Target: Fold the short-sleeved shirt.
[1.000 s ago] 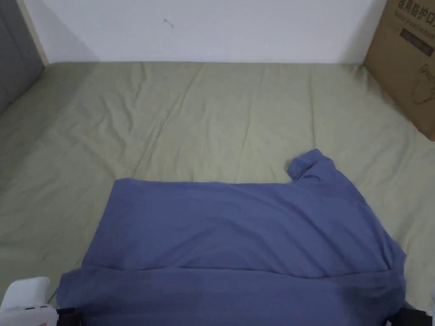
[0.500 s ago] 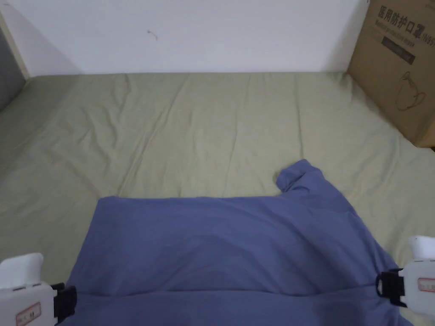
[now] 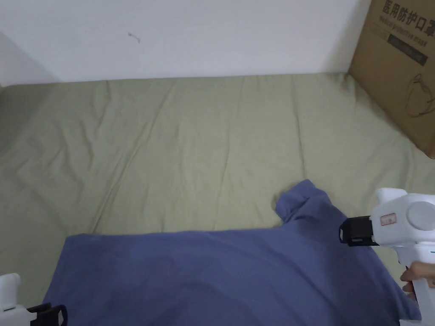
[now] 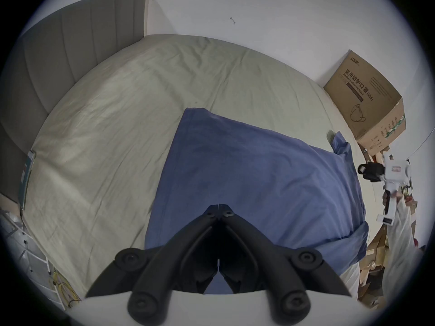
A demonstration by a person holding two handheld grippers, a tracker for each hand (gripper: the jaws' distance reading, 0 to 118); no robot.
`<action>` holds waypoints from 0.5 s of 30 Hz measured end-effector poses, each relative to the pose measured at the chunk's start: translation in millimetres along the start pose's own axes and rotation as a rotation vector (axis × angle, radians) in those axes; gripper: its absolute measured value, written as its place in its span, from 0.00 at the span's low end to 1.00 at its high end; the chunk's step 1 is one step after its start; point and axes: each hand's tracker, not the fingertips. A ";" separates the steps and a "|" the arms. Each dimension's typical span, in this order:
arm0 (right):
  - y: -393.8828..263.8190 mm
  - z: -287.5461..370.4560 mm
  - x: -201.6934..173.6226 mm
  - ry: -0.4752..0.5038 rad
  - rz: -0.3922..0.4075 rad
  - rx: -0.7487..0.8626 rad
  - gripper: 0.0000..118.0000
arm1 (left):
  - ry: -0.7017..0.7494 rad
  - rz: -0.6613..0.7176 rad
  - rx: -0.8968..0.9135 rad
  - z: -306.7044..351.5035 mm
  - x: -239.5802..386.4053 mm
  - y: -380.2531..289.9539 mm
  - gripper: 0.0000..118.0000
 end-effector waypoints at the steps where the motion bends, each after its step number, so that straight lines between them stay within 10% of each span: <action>1: 6.7 -14.4 1.0 -0.012 0.011 -0.029 0.73 | 0.003 -0.003 -0.008 -5.2 1.1 2.4 0.00; 6: 5.1 -38.0 5.2 -0.017 -0.019 -0.079 0.65 | 0.001 -0.003 -0.049 -25.9 1.0 13.2 0.06; 8: 6.2 -21.3 -5.5 -0.027 0.001 -0.051 0.26 | -0.004 -0.001 -0.058 -31.5 -1.0 20.3 0.35; 9: 5.8 -16.0 -8.5 -0.015 0.036 -0.029 0.02 | -0.009 0.003 -0.059 -34.7 -2.2 25.6 0.66; 11: 6.6 -12.6 -12.0 0.007 0.012 -0.045 0.02 | -0.011 0.009 -0.057 -44.3 -5.6 40.2 0.90; 15: 7.0 -11.6 -7.6 0.024 -0.019 -0.046 0.02 | 0.010 0.026 -0.004 -69.6 -17.2 83.6 0.90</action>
